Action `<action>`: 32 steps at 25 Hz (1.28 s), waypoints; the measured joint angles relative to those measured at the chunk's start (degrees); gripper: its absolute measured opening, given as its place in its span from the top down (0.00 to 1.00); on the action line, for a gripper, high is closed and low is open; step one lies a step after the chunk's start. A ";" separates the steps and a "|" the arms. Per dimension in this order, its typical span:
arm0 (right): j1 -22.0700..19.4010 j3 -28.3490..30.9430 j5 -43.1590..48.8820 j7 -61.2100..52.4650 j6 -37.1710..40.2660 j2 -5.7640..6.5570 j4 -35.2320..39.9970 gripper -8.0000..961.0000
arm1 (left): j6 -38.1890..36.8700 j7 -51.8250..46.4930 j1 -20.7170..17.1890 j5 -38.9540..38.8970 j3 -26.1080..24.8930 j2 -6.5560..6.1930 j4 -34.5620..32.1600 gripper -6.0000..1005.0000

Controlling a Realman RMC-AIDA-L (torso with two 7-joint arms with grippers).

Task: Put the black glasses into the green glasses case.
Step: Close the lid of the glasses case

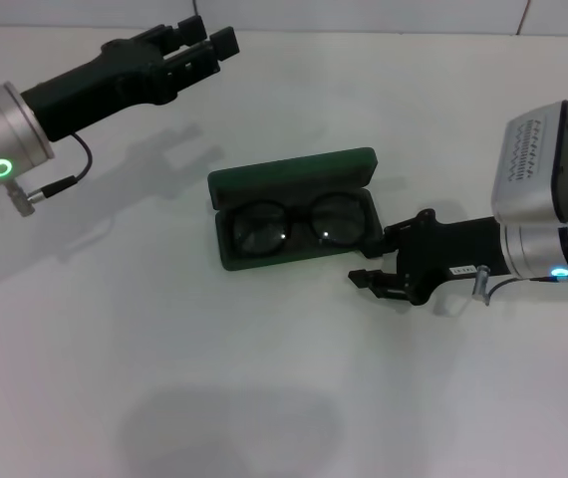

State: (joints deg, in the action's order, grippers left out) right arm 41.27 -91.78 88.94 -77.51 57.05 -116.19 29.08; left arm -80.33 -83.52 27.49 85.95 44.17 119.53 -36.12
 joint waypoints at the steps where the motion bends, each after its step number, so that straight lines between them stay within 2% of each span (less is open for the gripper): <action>1: 0.00 -0.20 0.00 0.00 -0.20 0.00 0.29 0.59 | 0.00 0.00 0.03 0.00 -0.01 0.00 0.00 0.37; 12: -0.91 -0.89 0.00 0.07 -2.30 0.00 2.75 0.59 | 0.05 0.07 0.02 0.00 -0.05 0.00 0.14 0.37; 16: -1.26 -0.91 0.01 0.08 -0.42 0.01 3.55 0.59 | 0.09 0.11 -0.11 0.24 -0.05 0.00 0.16 0.37; 22: -6.59 2.30 0.52 0.08 5.57 0.78 10.26 0.59 | 0.44 -1.12 0.64 5.26 0.09 -0.12 0.17 0.37; 24: -9.78 6.29 0.72 0.13 6.22 1.00 13.27 0.59 | 0.99 -1.66 0.78 6.26 0.10 -0.09 0.17 0.37; 27: -14.51 16.10 -1.01 1.68 8.13 0.69 16.32 0.59 | 2.57 -2.06 1.07 7.75 0.12 -0.07 0.18 0.37; 29: -17.47 23.09 -5.76 5.08 12.98 0.44 16.31 0.59 | 4.37 -2.75 1.98 9.54 0.12 -0.08 0.21 0.37; 32: -20.53 30.47 -13.70 11.08 21.51 0.72 13.82 0.59 | 7.09 -4.73 5.06 13.97 0.13 -0.08 0.97 0.37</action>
State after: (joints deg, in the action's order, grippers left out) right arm 20.74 -61.31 75.24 -66.43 78.56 -115.46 42.90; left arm -73.24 -88.25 32.55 99.92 44.30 119.46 -35.15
